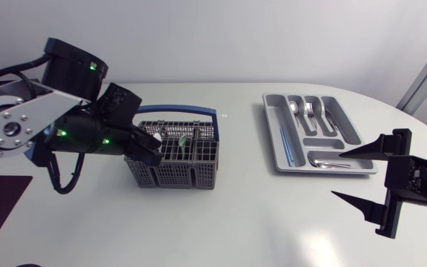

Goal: Unload the cutlery basket into the drawer organizer.

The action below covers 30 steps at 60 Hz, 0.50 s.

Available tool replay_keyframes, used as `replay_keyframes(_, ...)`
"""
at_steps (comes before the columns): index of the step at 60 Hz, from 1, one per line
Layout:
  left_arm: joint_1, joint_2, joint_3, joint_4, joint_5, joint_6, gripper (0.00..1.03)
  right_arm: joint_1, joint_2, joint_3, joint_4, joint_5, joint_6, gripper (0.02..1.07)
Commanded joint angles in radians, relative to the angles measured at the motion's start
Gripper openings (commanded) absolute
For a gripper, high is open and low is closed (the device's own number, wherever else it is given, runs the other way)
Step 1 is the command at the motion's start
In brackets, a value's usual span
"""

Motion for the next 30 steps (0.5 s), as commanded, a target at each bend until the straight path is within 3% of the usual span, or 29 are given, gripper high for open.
replay_keyframes(1, 0.018, -0.053, -0.022, 0.018, -0.005, -0.023, 0.04, 0.019, -0.028, -0.017, -0.016, 0.001, 0.037, 0.94)
replay_keyframes(19, 0.021, -0.162, -0.048, 0.033, 0.035, -0.036, 0.04, 0.071, -0.089, -0.003, -0.023, 0.001, 0.116, 0.94)
replay_keyframes(30, 0.021, -0.22, -0.035, 0.026, 0.135, -0.023, 0.04, 0.142, -0.112, 0.018, -0.024, -0.001, 0.198, 0.94)
